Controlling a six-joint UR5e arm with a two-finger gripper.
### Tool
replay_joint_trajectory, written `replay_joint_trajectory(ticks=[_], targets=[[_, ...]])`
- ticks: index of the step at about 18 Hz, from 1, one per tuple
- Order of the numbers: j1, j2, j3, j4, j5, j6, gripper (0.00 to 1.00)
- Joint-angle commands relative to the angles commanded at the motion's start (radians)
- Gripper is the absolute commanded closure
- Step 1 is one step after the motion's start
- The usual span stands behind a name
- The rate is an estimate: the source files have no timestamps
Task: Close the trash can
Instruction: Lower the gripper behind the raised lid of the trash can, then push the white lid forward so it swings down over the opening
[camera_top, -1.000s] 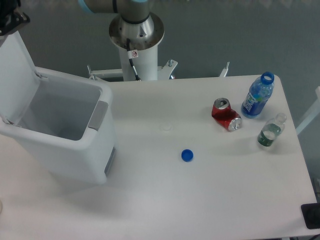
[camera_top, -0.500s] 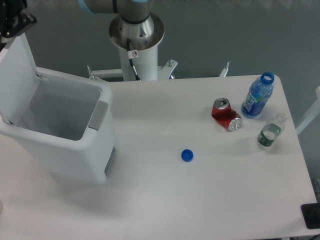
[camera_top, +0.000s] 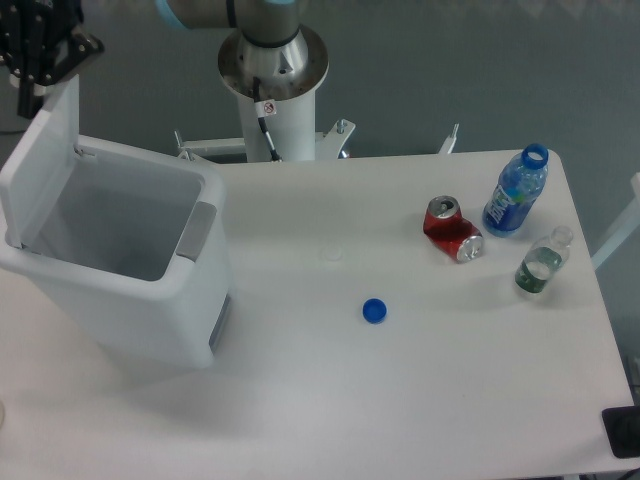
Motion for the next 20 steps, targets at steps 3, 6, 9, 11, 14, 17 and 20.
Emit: replay_joint_trajectory(ticks=[3,6,9,11,14,17,20], targets=[[0.014,-0.002,-0.018,0.002,0.0,0.009,1.0],[0.034,-0.002,-0.032,0.002,0.0,0.021,1.0],[0.049,-0.003,-0.035,0.002,0.0,0.021,1.0],[0.06,-0.006,-0.035,0.002,0.0,0.023,1.0],[0.072,-0.009,-0.035,0.002,0.0,0.023,1.0],[0.087,-0.02,-0.035,0.002,0.0,0.023,1.0],[0.092,-0.047,-0.035,0.002,0.021,0.031,1.0]])
